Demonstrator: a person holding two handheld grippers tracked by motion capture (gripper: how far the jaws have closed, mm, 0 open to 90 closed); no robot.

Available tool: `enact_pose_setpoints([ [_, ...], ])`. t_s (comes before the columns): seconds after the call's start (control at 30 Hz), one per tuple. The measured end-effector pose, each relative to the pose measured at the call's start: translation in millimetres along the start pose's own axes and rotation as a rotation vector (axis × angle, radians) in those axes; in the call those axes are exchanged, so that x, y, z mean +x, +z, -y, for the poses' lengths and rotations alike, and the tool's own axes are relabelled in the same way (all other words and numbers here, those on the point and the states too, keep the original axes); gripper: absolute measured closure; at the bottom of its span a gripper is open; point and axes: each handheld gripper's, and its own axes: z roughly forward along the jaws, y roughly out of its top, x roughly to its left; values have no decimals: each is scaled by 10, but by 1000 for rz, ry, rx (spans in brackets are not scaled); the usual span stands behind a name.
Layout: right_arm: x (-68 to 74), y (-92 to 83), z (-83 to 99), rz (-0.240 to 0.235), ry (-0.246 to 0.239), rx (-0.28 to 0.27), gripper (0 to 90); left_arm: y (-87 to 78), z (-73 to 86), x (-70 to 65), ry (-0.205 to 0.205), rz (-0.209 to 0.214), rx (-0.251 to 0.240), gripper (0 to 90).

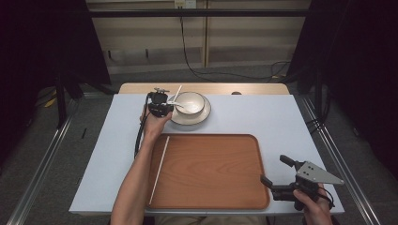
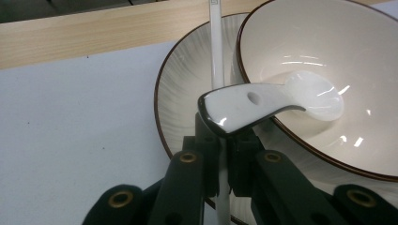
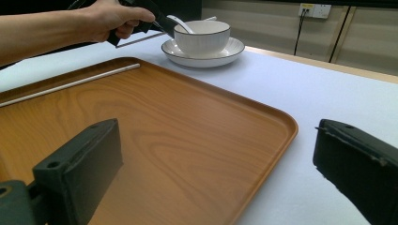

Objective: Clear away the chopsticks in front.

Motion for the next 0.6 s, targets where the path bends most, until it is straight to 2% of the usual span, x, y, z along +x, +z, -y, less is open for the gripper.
enact_pose_setpoints([
  [0.03, 0, 1, -1, 5, 2, -4, 14, -16, 3, 21, 6, 7, 4, 853],
  [0.07, -4, 0, -1, 6, 1, -3, 14, -18, 9, 35, -18, 25, -2, 853],
  [0.13, -2, 1, 1, 4, 3, 0, 15, -29, 22, 43, -30, 3, -13, 853],
  [0.23, 0, 2, -2, 3, 3, -2, 14, -56, 43, 49, -39, -7, -10, 854],
  [0.3, -2, 6, -3, 1, 3, -1, 14, -66, 80, -15, -34, -24, -29, 854],
  [0.33, 0, 5, -2, 1, 6, -2, 14, -75, 93, -7, -36, -9, -24, 854],
  [0.4, -1, -1, -2, 5, 3, -6, 14, -106, 117, 13, -41, -10, -29, 853],
  [0.47, -6, -3, -1, 5, 3, -6, 14, -138, 142, 65, -113, 42, -53, 853],
  [0.5, -7, -1, -1, 9, 4, -5, 14, -162, 157, 79, -114, 27, -60, 853],
  [0.53, -13, -1, 0, 6, -5, -3, 14, -170, 169, 84, -94, -5, -48, 854],
  [0.57, -3, 3, -3, 7, 7, -4, 14, -172, 179, 84, -89, -18, -41, 854],
  [0.6, -2, 4, -3, 5, 7, -3, 14, -179, 200, 98, -87, -12, -40, 854],
])
